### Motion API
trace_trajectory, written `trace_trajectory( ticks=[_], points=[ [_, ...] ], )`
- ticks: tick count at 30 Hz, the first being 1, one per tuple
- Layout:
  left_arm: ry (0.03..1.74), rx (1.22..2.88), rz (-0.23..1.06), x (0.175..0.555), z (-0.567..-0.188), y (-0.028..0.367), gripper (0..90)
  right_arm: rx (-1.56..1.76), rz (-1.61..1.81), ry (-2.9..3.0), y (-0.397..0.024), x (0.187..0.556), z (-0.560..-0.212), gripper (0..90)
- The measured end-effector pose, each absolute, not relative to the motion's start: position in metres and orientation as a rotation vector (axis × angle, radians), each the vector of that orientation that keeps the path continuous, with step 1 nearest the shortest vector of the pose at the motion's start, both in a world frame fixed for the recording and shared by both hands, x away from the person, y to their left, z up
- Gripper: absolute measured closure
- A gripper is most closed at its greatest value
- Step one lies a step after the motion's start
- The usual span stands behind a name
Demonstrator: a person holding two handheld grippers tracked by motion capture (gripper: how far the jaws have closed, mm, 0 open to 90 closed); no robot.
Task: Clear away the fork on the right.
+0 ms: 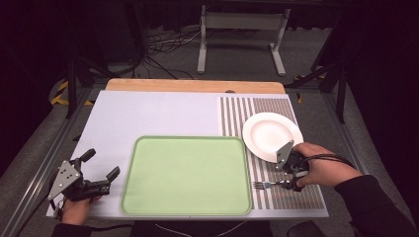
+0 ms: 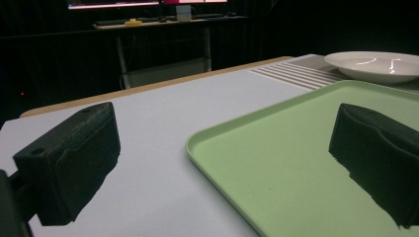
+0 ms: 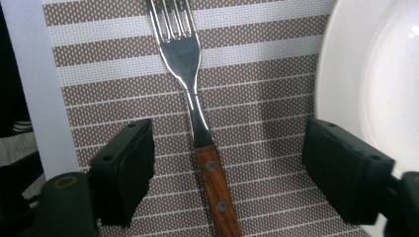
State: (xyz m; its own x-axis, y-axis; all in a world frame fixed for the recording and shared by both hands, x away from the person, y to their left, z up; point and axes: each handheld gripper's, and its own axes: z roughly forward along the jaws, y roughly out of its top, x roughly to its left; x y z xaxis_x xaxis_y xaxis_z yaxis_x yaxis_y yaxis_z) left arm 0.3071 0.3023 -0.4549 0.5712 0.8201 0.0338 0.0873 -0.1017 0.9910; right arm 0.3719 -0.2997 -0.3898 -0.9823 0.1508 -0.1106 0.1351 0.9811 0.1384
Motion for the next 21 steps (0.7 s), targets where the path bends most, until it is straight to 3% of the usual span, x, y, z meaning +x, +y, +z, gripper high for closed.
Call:
trace_trajectory(
  ticks=[21],
  points=[
    [0.789, 1.571, 0.739, 0.307, -0.455, 0.302, 0.0, 0.071, -0.048, 3.113, -0.295, 0.373, -0.413, 68.6]
  ],
)
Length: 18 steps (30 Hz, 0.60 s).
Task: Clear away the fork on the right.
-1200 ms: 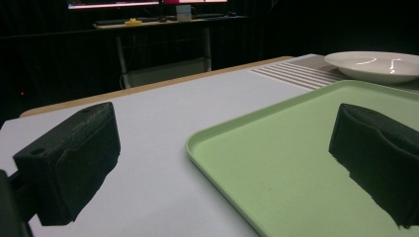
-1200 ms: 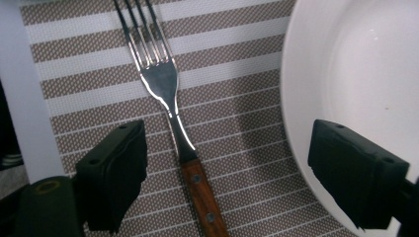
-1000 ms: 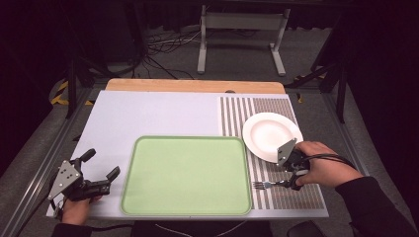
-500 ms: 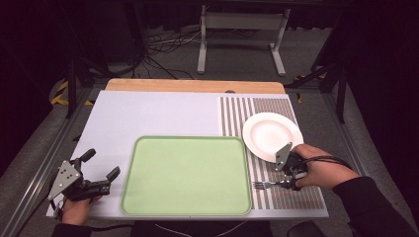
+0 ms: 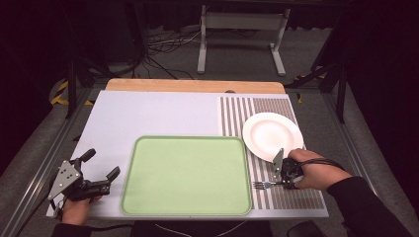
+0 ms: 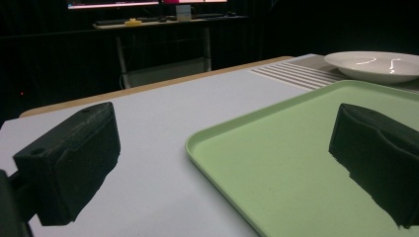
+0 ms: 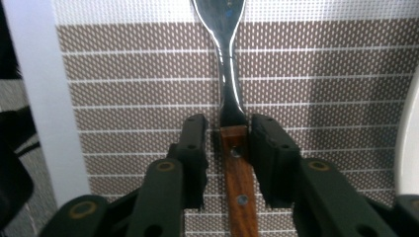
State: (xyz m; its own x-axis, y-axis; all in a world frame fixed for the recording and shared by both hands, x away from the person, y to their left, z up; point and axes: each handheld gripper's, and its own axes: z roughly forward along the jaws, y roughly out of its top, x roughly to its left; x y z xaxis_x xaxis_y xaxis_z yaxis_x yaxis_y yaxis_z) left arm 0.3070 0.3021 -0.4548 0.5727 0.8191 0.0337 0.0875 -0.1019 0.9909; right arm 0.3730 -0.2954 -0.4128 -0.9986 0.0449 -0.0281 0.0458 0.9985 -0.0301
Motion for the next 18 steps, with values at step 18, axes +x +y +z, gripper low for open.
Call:
trace_trajectory(
  ticks=[18],
  points=[
    [0.789, 1.571, 0.738, 0.3071, -0.4548, 0.3021, 0.0, 0.018, -0.096, 3.106, -0.2915, 0.3721, -0.4137, 77.4]
  ],
)
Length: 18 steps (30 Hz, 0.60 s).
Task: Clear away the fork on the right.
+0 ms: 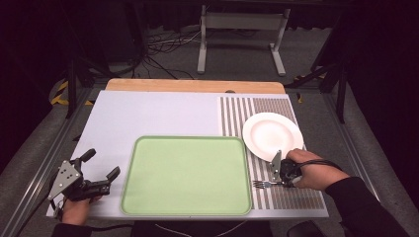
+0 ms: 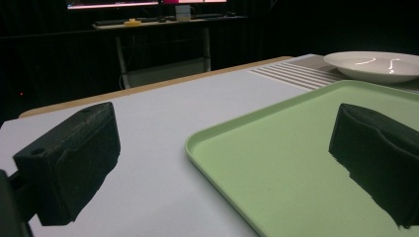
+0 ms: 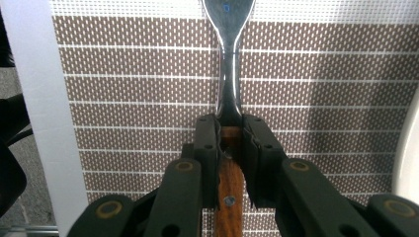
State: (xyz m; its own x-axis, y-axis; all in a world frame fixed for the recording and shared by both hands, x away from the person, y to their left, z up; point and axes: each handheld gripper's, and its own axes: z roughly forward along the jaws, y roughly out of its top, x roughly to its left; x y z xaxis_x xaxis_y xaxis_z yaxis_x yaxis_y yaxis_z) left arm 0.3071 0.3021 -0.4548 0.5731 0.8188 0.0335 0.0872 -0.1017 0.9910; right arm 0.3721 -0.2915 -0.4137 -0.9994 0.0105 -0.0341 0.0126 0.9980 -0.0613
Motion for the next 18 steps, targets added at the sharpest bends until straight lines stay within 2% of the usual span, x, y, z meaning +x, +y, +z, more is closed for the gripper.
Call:
trace_trajectory(
  ticks=[6, 18],
  points=[
    [0.790, 1.569, 0.738, 0.307, -0.455, 0.302, 0.0, 0.015, -0.104, 3.095, -0.290, 0.370, -0.411, 77.5],
    [0.791, 1.570, 0.736, 0.307, -0.455, 0.302, 0.0, 0.084, -0.055, 3.037, -0.287, 0.368, -0.374, 77.5]
  ],
)
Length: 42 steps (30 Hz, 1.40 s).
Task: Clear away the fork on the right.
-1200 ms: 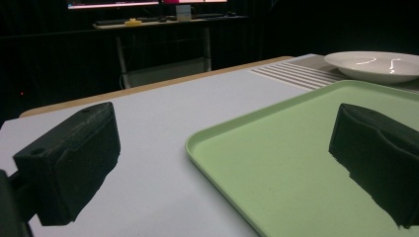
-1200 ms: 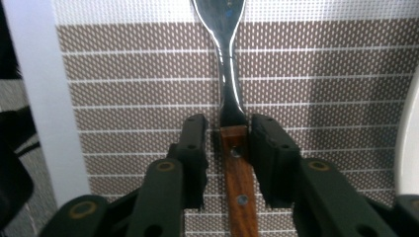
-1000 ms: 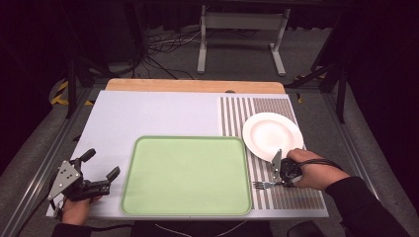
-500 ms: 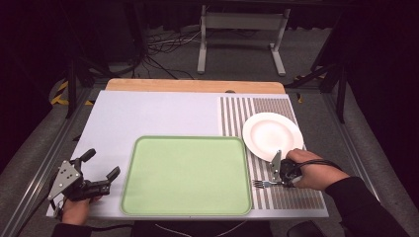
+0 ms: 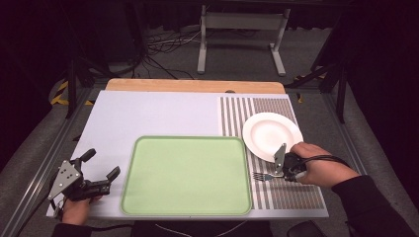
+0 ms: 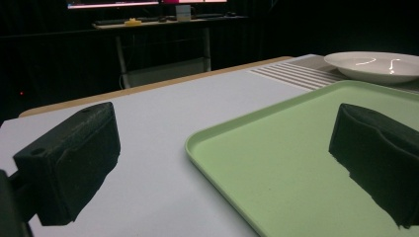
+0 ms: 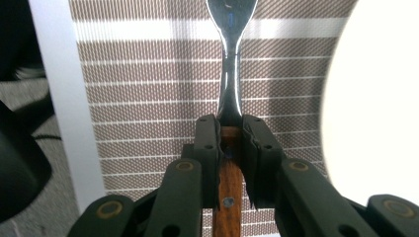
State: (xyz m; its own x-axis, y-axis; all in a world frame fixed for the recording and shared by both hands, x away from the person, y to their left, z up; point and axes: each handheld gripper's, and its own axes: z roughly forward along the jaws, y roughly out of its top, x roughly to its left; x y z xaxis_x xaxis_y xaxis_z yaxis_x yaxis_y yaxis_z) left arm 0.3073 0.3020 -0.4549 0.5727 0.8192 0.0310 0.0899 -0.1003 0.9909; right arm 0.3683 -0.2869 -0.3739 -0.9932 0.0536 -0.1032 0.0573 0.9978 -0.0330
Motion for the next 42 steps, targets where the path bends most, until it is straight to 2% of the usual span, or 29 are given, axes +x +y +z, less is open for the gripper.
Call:
trace_trajectory(
  ticks=[17, 29, 42],
  points=[
    [0.791, 1.566, 0.738, 0.307, -0.455, 0.302, 0.0, 0.102, 0.069, 2.978, -0.264, 0.373, -0.337, 77.6],
    [0.789, 1.563, 0.736, 0.307, -0.455, 0.302, 0.0, 0.152, 0.199, 2.980, -0.232, 0.377, -0.329, 77.5],
    [0.785, 1.562, 0.734, 0.307, -0.454, 0.303, 0.0, 0.351, 0.323, 3.027, -0.196, 0.378, -0.326, 77.6]
  ],
)
